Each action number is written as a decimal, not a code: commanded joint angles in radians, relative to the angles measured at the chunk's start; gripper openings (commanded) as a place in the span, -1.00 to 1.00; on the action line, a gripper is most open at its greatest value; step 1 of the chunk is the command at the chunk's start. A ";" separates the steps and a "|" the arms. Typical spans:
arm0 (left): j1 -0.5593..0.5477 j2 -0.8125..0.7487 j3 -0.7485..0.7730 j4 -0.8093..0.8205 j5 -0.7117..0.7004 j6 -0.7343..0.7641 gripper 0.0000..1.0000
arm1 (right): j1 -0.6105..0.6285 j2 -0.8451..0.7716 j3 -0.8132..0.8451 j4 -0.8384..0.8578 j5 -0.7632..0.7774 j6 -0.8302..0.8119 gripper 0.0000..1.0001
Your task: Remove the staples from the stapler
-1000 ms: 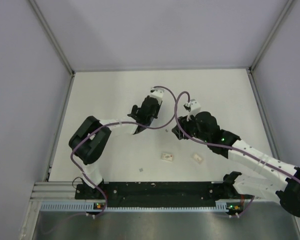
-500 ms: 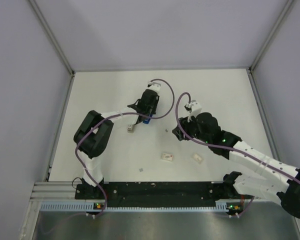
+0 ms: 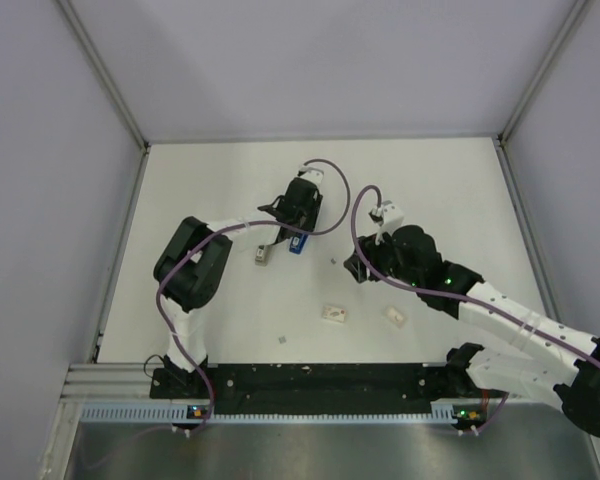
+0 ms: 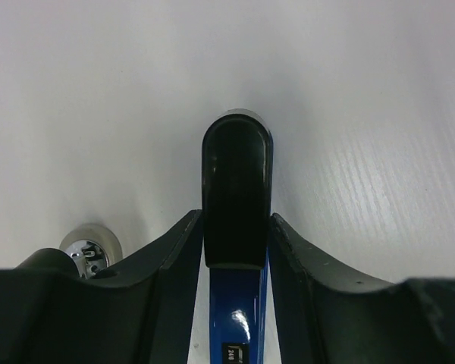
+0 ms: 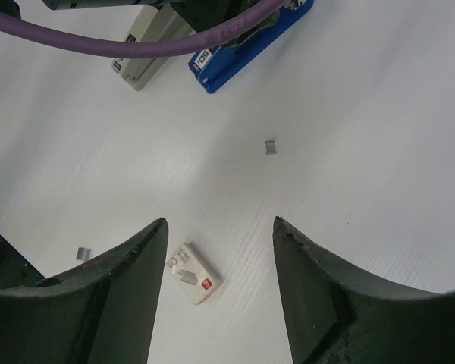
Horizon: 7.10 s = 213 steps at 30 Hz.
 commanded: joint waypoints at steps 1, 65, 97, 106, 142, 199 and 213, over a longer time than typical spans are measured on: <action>-0.004 -0.043 0.041 0.029 0.037 0.010 -0.06 | 0.001 -0.021 0.035 -0.007 0.009 -0.013 0.16; -0.005 -1.177 -0.513 -0.310 0.349 -0.072 0.97 | 0.004 0.877 0.515 -0.096 0.130 -0.075 -0.21; -0.005 -1.163 -0.519 -0.306 0.346 -0.077 0.96 | 0.003 0.845 0.469 -0.107 0.109 -0.051 -0.51; -0.004 -1.163 -0.518 -0.307 0.346 -0.077 0.97 | 0.003 0.820 0.441 -0.108 0.106 -0.045 -0.51; -0.005 -1.175 -0.516 -0.303 0.362 -0.080 0.97 | 0.007 0.463 0.334 -0.251 0.175 -0.023 -0.83; -0.007 -1.204 -0.525 -0.295 0.422 -0.095 0.97 | 0.010 0.025 -0.172 -0.395 0.187 0.392 -0.59; -0.005 -1.206 -0.512 -0.318 0.415 -0.091 0.97 | 0.047 0.051 -0.040 -0.351 0.065 0.299 -0.45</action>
